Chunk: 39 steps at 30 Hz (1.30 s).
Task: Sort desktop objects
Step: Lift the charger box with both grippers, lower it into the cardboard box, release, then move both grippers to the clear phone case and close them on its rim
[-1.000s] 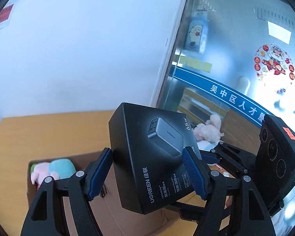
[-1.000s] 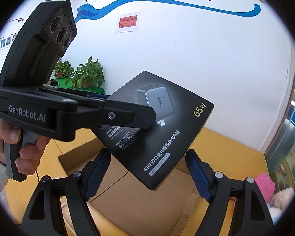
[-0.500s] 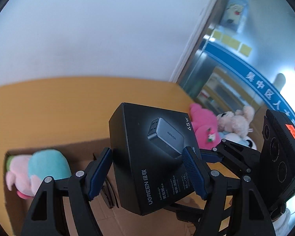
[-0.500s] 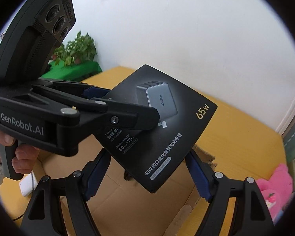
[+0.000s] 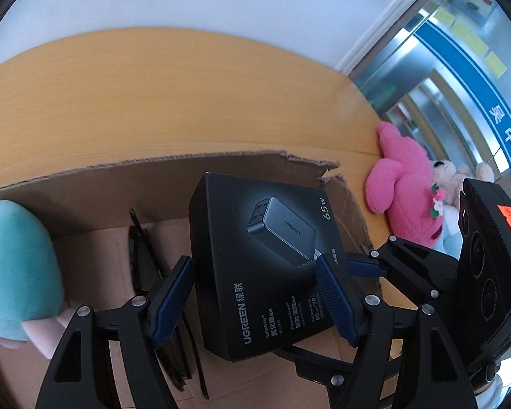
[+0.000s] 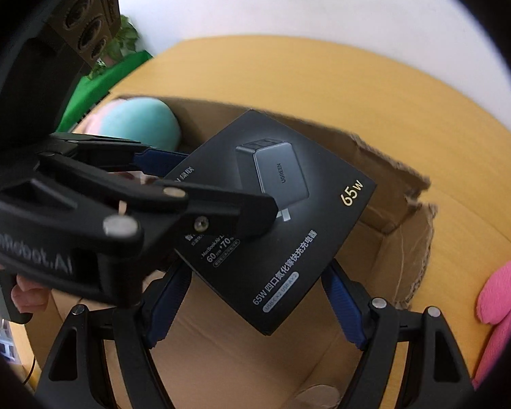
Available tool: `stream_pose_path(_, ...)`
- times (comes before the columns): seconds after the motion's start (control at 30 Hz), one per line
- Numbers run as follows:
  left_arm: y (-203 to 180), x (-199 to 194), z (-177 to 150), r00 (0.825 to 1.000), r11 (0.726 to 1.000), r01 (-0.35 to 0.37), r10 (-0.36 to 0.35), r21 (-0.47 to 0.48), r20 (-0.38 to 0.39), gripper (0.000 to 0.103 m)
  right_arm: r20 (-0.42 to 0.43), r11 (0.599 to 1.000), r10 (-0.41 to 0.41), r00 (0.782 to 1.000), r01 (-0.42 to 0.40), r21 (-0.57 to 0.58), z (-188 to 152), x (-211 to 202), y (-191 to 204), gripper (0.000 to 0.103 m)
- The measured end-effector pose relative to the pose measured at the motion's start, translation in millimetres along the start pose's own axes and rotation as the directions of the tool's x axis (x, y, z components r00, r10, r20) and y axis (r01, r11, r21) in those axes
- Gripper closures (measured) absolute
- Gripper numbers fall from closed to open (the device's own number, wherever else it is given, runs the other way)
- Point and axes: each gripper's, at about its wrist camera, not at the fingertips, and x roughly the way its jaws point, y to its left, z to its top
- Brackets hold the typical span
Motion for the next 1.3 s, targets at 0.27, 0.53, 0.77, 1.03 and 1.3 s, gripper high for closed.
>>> stream_pose_path(0.27, 5, 27, 0, 0.995, 0.998, 0.019, -0.024, -0.053, -0.098, 0.034, -0.027, 0.991, -0.099, 0.995, 0.101, 0.087, -8, 1, -7, 0.03)
stream_pose_path(0.53, -5, -55, -15, 0.993, 0.992, -0.101, 0.097, 0.072, 0.06, 0.032, 0.059, 0.968, -0.242, 0.968, 0.237, 0.08, -38, -48, 26, 0.03)
stream_pose_path(0.77, -15, -179, -79, 0.931, 0.96, -0.213, 0.144, 0.181, 0.335, 0.017, 0.26, 0.952, -0.306, 0.916, 0.291, 0.095, -76, -95, 63, 0.025)
stream_pose_path(1.03, -3, -260, -175, 0.85, 0.943, -0.297, 0.189, 0.152, 0.493, 0.01, 0.36, 0.958, -0.284, 0.889, 0.275, 0.077, -132, -120, 142, 0.024)
stream_pose_path(1.3, 37, -271, -262, 0.861, 0.952, -0.288, 0.211, 0.101, 0.463, 0.01, 0.339, 0.981, -0.179, 0.923, 0.194, -0.011, -190, -119, 206, 0.024)
